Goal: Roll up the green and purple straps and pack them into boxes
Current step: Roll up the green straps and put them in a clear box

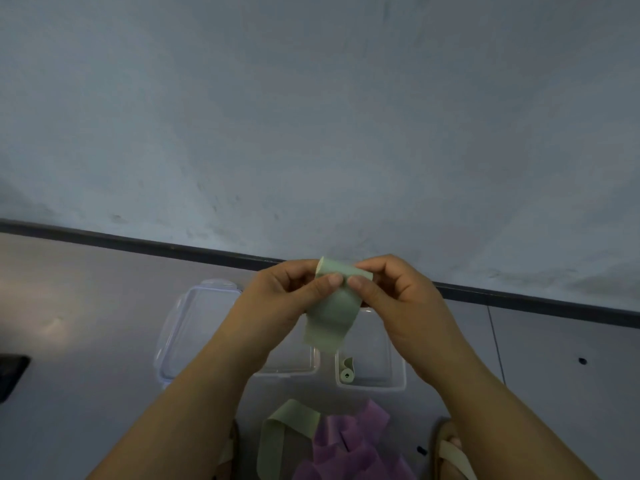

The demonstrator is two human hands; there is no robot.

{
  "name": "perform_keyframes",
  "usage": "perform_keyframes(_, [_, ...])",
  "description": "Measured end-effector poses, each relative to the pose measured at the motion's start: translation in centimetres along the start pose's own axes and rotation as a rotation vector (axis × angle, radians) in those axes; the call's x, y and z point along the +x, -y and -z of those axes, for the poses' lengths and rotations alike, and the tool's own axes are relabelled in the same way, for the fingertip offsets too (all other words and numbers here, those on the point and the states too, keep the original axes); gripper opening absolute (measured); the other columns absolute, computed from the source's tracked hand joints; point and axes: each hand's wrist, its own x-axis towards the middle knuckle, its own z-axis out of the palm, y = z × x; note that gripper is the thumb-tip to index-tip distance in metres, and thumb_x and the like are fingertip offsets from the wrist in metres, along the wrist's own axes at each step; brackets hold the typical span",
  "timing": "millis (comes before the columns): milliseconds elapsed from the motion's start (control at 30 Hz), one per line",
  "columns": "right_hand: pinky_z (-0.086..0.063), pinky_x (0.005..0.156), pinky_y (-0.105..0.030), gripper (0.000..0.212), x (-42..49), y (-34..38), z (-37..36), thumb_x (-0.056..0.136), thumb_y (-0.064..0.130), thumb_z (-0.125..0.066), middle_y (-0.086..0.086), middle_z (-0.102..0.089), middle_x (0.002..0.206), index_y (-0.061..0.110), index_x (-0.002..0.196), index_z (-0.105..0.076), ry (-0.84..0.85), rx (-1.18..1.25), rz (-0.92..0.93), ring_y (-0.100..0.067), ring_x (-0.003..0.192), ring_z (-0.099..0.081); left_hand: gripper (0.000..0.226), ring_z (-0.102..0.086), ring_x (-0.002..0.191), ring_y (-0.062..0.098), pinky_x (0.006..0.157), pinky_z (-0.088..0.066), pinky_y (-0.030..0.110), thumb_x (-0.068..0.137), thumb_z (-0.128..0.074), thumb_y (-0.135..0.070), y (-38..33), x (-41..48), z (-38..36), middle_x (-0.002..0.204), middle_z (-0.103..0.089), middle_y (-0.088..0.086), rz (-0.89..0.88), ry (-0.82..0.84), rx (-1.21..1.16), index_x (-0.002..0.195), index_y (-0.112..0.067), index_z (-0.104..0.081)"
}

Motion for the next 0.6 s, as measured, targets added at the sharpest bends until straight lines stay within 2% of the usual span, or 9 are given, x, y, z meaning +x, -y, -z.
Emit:
perform_keyframes(100, [-0.048,0.062,-0.013,0.010,-0.07,0.00,0.28,0.080,0.017,-0.067,-0.009,-0.063,0.083,0.023,0.087,-0.064,0.010,-0.062,0.045,-0.006,0.070,-0.056,0.035,-0.070,0.084,0.019,0.078,-0.058,0.030,0.066,-0.067,-0.030,0.05,0.06,-0.04,0.090,-0.074,0.009,-0.020,-0.009,0.006,0.095,-0.011,-0.070])
perform_keyframes(267, [-0.051,0.066,-0.013,0.020,0.03,-0.14,0.62,0.076,0.010,-0.069,0.014,-0.063,0.073,0.028,0.085,-0.064,0.030,-0.027,0.070,0.001,0.069,-0.058,0.029,-0.069,0.075,0.016,0.071,-0.058,0.026,0.062,-0.070,-0.022,0.07,0.24,0.10,0.081,-0.074,0.008,-0.067,-0.018,0.001,0.089,-0.011,-0.069])
perform_keyframes(367, [-0.054,0.071,-0.017,0.018,0.08,-0.10,0.79,0.070,0.023,-0.069,0.019,-0.064,0.074,0.032,0.085,-0.065,0.045,0.023,0.047,0.001,0.072,-0.059,0.032,-0.069,0.076,0.016,0.072,-0.058,0.025,0.058,-0.071,-0.016,0.07,0.24,0.10,0.080,-0.074,0.007,-0.090,-0.024,-0.075,0.089,-0.010,-0.068])
perform_keyframes(467, [-0.056,0.076,-0.023,0.031,0.10,-0.01,0.76,0.061,0.041,-0.064,0.013,-0.067,0.082,0.032,0.090,-0.064,0.077,0.071,-0.010,-0.003,0.080,-0.063,0.030,-0.068,0.077,0.014,0.071,-0.058,0.024,0.056,-0.071,-0.008,0.16,0.27,0.02,0.079,-0.073,0.003,-0.106,-0.024,-0.140,0.086,-0.011,-0.067])
perform_keyframes(600, [-0.055,0.070,-0.018,0.031,0.14,0.17,0.72,0.066,0.040,-0.059,0.017,-0.068,0.077,0.023,0.091,-0.065,0.072,0.090,-0.036,-0.001,0.077,-0.065,0.030,-0.069,0.078,0.014,0.070,-0.057,0.023,0.055,-0.070,-0.003,0.27,0.30,-0.03,0.079,-0.073,0.002,-0.121,-0.016,-0.166,0.085,-0.008,-0.066])
